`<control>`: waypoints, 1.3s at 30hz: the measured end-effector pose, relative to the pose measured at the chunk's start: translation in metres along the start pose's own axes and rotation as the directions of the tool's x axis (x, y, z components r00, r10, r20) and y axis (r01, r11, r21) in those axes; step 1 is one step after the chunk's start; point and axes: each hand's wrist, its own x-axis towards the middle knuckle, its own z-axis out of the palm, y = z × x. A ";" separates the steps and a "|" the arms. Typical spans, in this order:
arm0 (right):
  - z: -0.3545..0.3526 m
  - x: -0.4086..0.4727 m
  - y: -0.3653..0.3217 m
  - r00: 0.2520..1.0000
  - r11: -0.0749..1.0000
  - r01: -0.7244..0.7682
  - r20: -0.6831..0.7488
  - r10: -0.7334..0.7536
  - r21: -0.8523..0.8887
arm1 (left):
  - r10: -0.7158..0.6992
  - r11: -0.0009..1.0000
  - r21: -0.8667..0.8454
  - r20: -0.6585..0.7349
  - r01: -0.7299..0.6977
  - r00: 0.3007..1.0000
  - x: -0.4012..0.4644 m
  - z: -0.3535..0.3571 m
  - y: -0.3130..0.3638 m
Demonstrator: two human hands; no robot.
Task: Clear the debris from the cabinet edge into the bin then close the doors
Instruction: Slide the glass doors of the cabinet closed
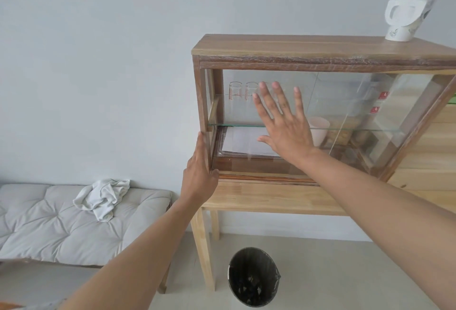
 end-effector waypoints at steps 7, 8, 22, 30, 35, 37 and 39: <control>-0.005 0.021 -0.029 1.000 1.000 0.007 0.016 -0.007 -0.006 | -0.019 1.000 0.012 0.021 0.019 1.000 0.000 -0.005 -0.001; -0.006 0.023 -0.032 1.000 1.000 0.005 0.019 -0.005 -0.005 | -0.019 1.000 0.011 0.020 0.018 1.000 0.000 -0.005 -0.001; -0.007 0.046 -0.065 1.000 1.000 0.001 0.008 -0.001 -0.001 | -0.020 1.000 0.018 0.047 0.019 0.999 0.000 -0.009 0.001; -0.026 0.038 -0.057 0.995 0.991 0.098 -0.019 -0.097 0.089 | -0.084 0.989 0.133 0.132 0.066 0.988 -0.001 -0.016 0.010; -0.049 -0.009 -0.012 0.977 0.968 0.197 0.046 -0.206 0.158 | -0.348 0.874 0.402 0.127 0.273 0.929 -0.001 -0.015 0.041; -0.059 -0.038 0.007 0.980 0.975 0.110 0.145 -0.139 0.193 | -0.339 0.848 0.474 0.141 0.238 0.930 -0.003 -0.016 0.058; -0.068 -0.068 0.026 0.967 0.972 -0.013 0.251 -0.047 0.234 | -0.289 0.847 0.508 0.185 0.161 0.939 -0.004 -0.018 0.075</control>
